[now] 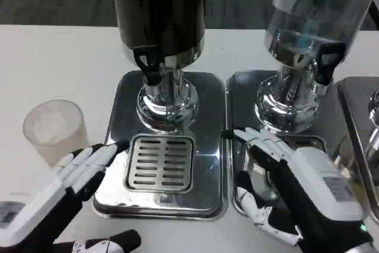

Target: Grasp the cup under the faucet to collect the drink, then remove the cup.

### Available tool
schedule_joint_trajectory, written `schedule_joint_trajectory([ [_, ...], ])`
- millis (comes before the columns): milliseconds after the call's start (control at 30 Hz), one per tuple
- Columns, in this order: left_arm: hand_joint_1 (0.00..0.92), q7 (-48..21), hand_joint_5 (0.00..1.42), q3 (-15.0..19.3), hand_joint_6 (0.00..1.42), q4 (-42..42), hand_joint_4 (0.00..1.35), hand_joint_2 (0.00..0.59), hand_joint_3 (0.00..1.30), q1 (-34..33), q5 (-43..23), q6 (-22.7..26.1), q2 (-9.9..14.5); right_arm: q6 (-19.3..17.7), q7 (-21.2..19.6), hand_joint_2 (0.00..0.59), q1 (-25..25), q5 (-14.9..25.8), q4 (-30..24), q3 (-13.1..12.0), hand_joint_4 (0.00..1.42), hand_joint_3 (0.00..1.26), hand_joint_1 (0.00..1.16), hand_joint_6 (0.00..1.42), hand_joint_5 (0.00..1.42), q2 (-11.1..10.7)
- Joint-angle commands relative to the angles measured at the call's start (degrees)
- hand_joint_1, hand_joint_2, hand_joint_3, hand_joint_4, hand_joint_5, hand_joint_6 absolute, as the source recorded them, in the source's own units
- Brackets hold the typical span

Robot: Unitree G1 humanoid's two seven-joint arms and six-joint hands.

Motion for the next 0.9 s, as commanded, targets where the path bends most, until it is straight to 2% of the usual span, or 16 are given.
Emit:
schedule_joint_trajectory([
  [33,0.0,0.9,0.0,-0.3,0.0,-0.2,0.0,0.111,0.0,0.0,0.4,0.6,-0.3,-0.4,0.0,0.586,-0.4,0.8,0.7,-0.5,0.13,0.2,0.52,0.23,0.1,-0.2],
  [300,0.0,0.8,0.0,0.3,0.0,0.0,0.0,0.111,0.0,0.4,-0.2,0.1,0.3,0.2,-0.2,0.586,-0.5,0.2,0.5,0.3,0.13,0.2,0.52,0.23,0.1,0.6],
  [367,0.0,1.3,0.0,1.3,0.0,1.3,0.0,0.111,0.0,0.4,-1.4,-1.3,0.7,1.0,-0.3,0.586,-0.5,-0.8,0.2,1.1,0.13,0.2,0.52,0.23,0.1,1.5],
  [467,0.0,3.2,0.0,2.7,0.02,2.9,0.0,0.111,0.0,0.5,-3.2,-4.7,0.2,1.5,-0.5,0.586,0.3,-1.5,-0.2,1.5,0.13,0.2,0.52,0.23,0.1,2.3],
  [567,0.0,3.7,0.0,3.8,0.02,3.8,0.0,0.11,0.0,0.5,-3.9,-5.5,0.4,1.6,-0.6,0.586,0.7,-1.8,-0.4,1.7,0.13,0.2,0.52,0.23,0.1,2.8],
  [900,0.0,4.2,0.0,6.6,0.04,6.8,0.0,0.091,0.0,-1.4,-7.5,-2.8,0.2,1.5,-0.8,0.586,0.8,-1.8,-0.3,1.9,0.13,0.2,0.52,0.23,0.1,3.2],
])
